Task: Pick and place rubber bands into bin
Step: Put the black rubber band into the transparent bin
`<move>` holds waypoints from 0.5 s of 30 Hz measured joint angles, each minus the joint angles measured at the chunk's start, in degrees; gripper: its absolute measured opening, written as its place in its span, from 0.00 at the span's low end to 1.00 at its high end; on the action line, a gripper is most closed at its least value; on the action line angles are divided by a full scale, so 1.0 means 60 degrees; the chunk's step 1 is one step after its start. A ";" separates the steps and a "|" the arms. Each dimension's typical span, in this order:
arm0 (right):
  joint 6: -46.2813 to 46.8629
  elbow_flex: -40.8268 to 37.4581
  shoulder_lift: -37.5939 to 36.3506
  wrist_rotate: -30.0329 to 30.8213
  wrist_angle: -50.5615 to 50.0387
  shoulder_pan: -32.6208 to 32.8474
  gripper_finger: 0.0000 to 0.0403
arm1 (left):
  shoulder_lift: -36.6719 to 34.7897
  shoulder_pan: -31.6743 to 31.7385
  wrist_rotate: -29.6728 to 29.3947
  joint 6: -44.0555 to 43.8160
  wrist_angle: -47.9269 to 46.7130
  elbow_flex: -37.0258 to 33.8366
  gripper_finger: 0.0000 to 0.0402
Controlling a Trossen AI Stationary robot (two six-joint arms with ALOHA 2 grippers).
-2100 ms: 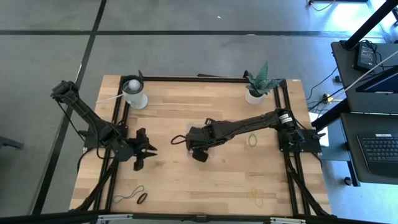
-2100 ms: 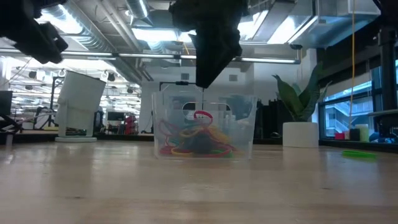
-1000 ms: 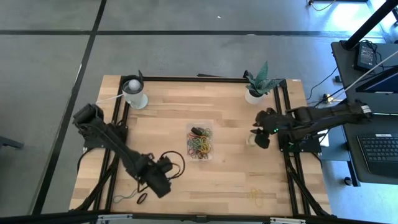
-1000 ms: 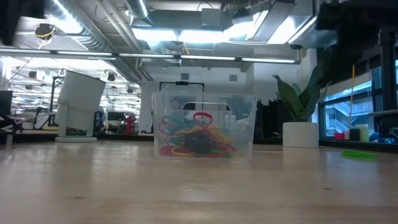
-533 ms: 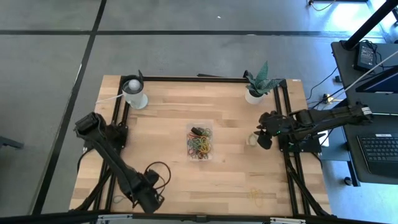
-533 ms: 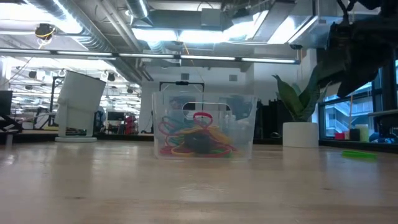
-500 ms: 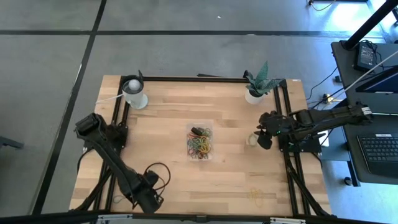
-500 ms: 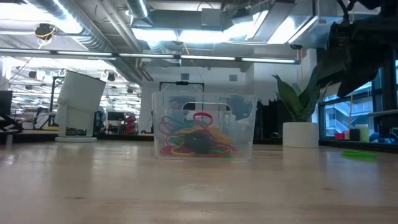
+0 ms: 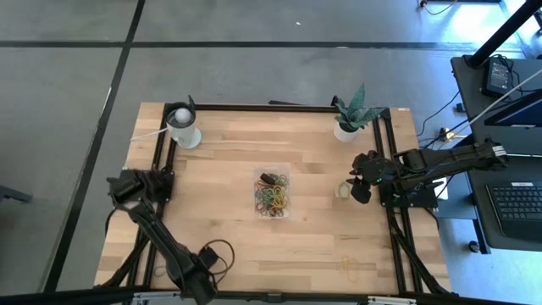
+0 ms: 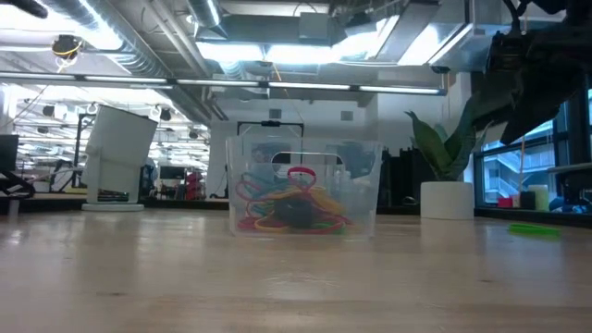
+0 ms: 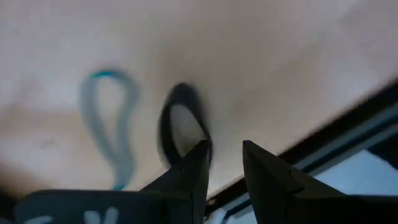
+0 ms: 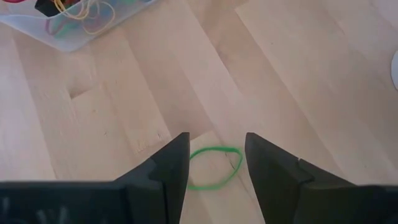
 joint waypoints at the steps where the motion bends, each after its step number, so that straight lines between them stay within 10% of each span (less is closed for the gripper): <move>1: -0.0003 0.0000 0.0000 0.0002 0.0000 0.0001 0.40 | 0.0124 -0.0016 0.0020 0.0225 0.0275 0.0000 0.23; 15: 0.0033 0.0000 0.0000 0.0004 0.0088 0.0004 0.40 | -0.0247 0.0435 0.0130 0.0954 0.0274 -0.0007 0.00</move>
